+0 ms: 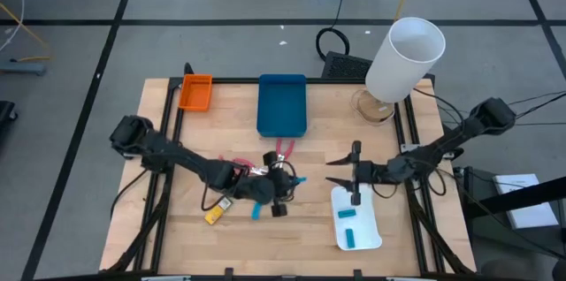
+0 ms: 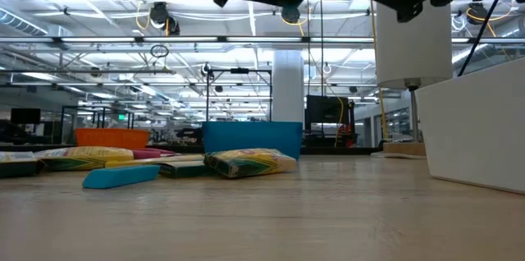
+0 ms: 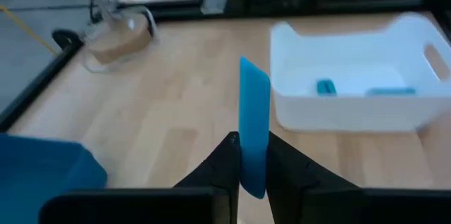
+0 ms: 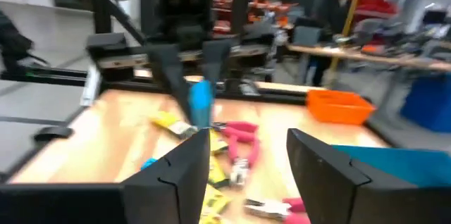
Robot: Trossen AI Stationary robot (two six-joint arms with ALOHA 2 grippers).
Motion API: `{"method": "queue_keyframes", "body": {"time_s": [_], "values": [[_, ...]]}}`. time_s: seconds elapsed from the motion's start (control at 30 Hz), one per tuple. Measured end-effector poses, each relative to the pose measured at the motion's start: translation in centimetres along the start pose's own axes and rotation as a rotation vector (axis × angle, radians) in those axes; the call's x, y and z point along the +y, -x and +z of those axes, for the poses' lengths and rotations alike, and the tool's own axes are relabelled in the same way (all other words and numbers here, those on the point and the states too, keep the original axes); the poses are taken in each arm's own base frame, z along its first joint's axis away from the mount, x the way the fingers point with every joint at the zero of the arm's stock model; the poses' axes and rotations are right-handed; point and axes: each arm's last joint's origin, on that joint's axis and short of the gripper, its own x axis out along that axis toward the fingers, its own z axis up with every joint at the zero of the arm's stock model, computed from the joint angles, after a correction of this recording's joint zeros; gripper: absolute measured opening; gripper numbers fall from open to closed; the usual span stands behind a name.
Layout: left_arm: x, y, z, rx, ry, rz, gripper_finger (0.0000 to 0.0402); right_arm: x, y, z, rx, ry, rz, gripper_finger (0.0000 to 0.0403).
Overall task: Pick & Place School Supplies
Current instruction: Put the blue eraser into the white bin
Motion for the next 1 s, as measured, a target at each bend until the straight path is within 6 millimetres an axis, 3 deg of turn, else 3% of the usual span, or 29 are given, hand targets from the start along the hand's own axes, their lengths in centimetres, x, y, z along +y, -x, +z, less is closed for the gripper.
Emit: {"method": "queue_keyframes", "body": {"time_s": [0.13, 0.33, 0.63, 1.0], "values": [[0.8, -0.5, 0.2, -0.003, 0.007, 0.005, 0.0034, -0.5, -0.8, -0.4, 0.002, -0.084, 0.1, 0.0217], [1.2, -0.7, 0.2, -0.003, 0.025, 0.014, 0.0045, -1.1, -1.9, -0.8, -0.022, -0.118, 0.115, 0.0246], [0.8, -2.8, -0.9, 0.01, 0.01, -0.02, 0.0035, -1.4, -3.5, -2.0, -0.066, -0.118, 0.115, 0.0238], [0.8, -2.9, -0.4, -0.043, -0.003, -0.024, 0.0049, -0.9, -5.4, -2.2, -0.041, -0.098, 0.157, 0.0231]]}}
